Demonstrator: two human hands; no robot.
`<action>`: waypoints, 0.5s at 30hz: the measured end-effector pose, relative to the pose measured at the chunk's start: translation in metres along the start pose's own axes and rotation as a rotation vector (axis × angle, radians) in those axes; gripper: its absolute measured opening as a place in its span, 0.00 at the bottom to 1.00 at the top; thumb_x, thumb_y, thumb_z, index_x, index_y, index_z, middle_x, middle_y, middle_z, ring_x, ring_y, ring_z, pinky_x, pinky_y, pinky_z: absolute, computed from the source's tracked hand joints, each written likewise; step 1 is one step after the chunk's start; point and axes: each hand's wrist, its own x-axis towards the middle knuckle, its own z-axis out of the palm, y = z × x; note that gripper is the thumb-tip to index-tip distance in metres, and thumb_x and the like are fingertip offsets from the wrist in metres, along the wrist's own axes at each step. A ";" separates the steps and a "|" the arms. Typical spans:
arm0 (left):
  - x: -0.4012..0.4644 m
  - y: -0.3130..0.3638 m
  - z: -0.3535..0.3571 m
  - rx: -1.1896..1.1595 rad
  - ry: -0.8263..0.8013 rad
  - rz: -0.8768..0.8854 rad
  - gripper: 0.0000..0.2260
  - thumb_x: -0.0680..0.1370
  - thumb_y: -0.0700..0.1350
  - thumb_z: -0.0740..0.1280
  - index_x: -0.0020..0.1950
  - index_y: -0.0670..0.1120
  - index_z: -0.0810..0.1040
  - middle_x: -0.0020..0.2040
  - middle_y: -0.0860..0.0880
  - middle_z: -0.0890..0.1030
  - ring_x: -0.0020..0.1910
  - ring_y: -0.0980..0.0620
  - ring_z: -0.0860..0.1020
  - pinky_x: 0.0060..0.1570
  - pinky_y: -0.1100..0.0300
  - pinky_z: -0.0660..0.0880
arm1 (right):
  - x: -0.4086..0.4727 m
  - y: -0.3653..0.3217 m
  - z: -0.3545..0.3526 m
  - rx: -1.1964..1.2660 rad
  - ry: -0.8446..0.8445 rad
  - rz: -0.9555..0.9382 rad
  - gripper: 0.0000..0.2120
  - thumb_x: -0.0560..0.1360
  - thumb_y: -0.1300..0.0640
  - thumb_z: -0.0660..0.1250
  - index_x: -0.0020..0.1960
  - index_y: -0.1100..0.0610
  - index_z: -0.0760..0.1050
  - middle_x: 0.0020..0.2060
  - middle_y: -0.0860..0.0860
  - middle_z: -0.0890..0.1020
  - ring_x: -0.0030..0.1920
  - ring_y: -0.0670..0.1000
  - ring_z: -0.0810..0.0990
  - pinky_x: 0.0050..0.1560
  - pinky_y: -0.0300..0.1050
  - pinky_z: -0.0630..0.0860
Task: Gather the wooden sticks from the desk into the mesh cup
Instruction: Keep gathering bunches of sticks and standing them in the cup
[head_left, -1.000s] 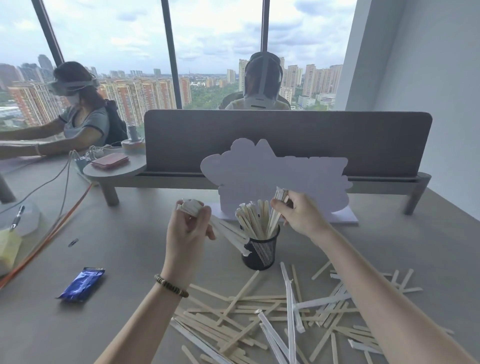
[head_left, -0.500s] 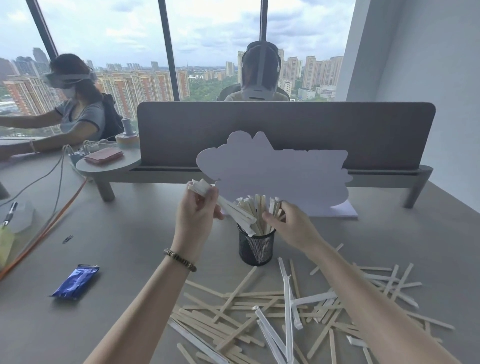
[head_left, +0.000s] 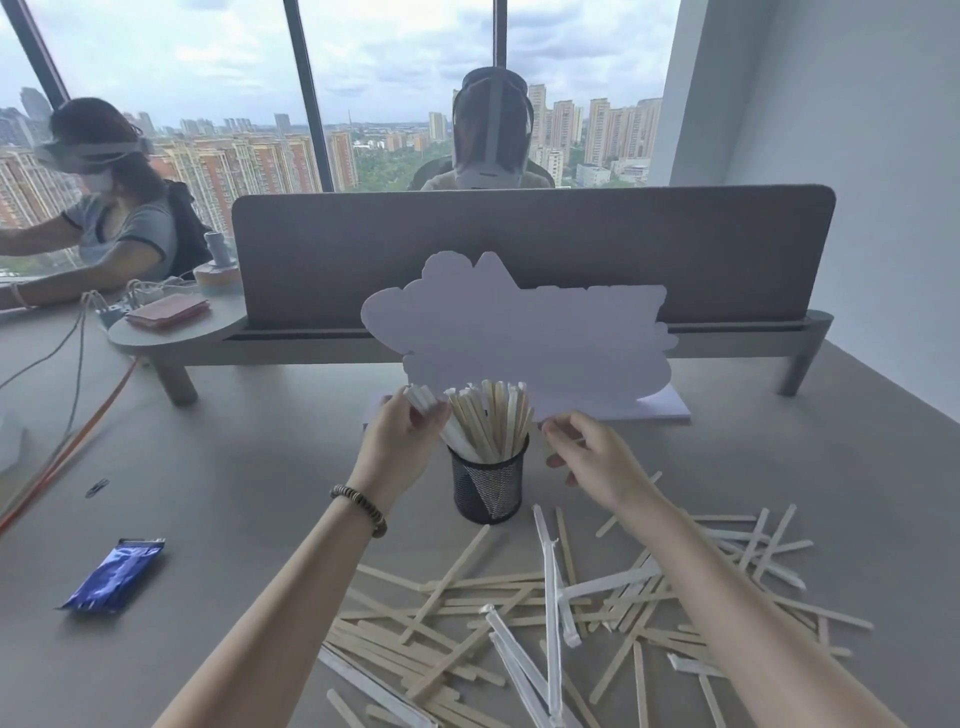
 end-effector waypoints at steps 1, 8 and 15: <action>0.000 -0.002 0.003 0.028 -0.018 0.010 0.17 0.77 0.55 0.64 0.40 0.41 0.71 0.39 0.46 0.70 0.34 0.51 0.69 0.32 0.53 0.69 | -0.001 0.003 -0.001 0.002 -0.003 0.009 0.12 0.82 0.47 0.61 0.56 0.53 0.78 0.49 0.44 0.82 0.45 0.45 0.85 0.45 0.48 0.80; -0.002 -0.002 0.007 0.058 -0.065 0.057 0.12 0.72 0.56 0.69 0.47 0.50 0.83 0.52 0.53 0.77 0.56 0.52 0.79 0.56 0.49 0.78 | -0.011 0.014 -0.002 0.019 -0.014 0.036 0.11 0.82 0.48 0.62 0.53 0.53 0.79 0.46 0.47 0.83 0.45 0.47 0.85 0.40 0.43 0.77; -0.001 -0.004 0.012 0.217 -0.143 0.091 0.13 0.77 0.54 0.64 0.45 0.46 0.80 0.51 0.47 0.78 0.55 0.45 0.76 0.55 0.49 0.73 | -0.021 0.016 0.003 -0.016 -0.049 0.014 0.10 0.82 0.48 0.62 0.54 0.51 0.79 0.47 0.43 0.83 0.42 0.42 0.84 0.46 0.42 0.77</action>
